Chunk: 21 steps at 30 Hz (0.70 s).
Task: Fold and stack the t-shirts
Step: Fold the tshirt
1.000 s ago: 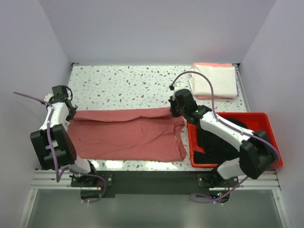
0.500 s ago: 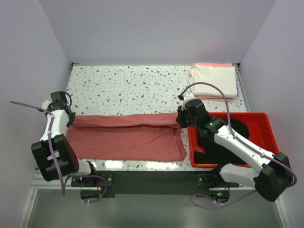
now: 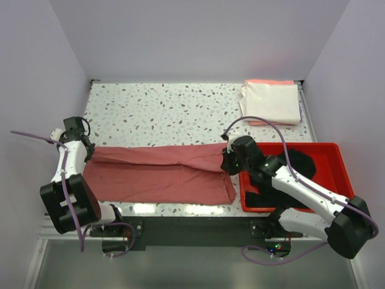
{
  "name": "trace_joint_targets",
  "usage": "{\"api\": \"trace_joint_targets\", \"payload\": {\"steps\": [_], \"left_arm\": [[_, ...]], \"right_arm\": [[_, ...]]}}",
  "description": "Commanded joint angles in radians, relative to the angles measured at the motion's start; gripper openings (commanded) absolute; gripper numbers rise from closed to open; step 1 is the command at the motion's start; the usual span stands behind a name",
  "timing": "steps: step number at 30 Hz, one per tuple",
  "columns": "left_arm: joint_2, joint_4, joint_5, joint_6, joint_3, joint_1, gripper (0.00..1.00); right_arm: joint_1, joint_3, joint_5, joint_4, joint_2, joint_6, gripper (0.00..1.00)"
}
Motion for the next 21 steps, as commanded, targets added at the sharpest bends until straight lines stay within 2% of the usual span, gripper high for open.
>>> {"api": "trace_joint_targets", "payload": {"steps": [1,6,10,13,14,16,17,18,20,21], "left_arm": [[-0.018,-0.003,-0.037,-0.026,0.01,0.013,0.0],[-0.036,0.011,-0.038,-0.042,-0.057,0.013,0.0],[-0.026,0.008,-0.057,-0.058,-0.088,0.011,0.0],[-0.029,-0.018,-0.084,-0.077,-0.096,0.013,0.13],[-0.033,-0.028,-0.092,-0.082,-0.097,0.013,0.21],[-0.058,-0.054,-0.106,-0.097,-0.097,0.015,0.39],[-0.067,-0.058,-0.107,-0.097,-0.097,0.016,0.65],[-0.088,-0.063,-0.101,-0.098,-0.09,0.016,0.78],[-0.108,-0.092,-0.098,-0.105,-0.073,0.018,1.0],[-0.127,-0.103,-0.084,-0.102,-0.05,0.018,1.0]], "right_arm": [[0.003,-0.001,-0.022,-0.054,-0.037,0.0,0.0],[0.006,-0.014,-0.128,-0.053,-0.016,-0.031,0.02],[0.026,-0.066,-0.211,-0.013,0.018,0.026,0.06],[0.044,-0.09,-0.197,-0.037,0.009,0.04,0.1],[0.046,-0.091,-0.2,-0.05,0.004,0.037,0.11],[0.055,-0.087,-0.217,-0.095,-0.01,0.027,0.25],[0.058,-0.082,-0.229,-0.108,-0.014,0.02,0.32],[0.066,-0.073,-0.243,-0.128,-0.031,0.015,0.44],[0.069,-0.057,-0.286,-0.142,-0.05,0.001,0.61],[0.072,-0.05,-0.302,-0.145,-0.062,-0.006,0.81]]}}
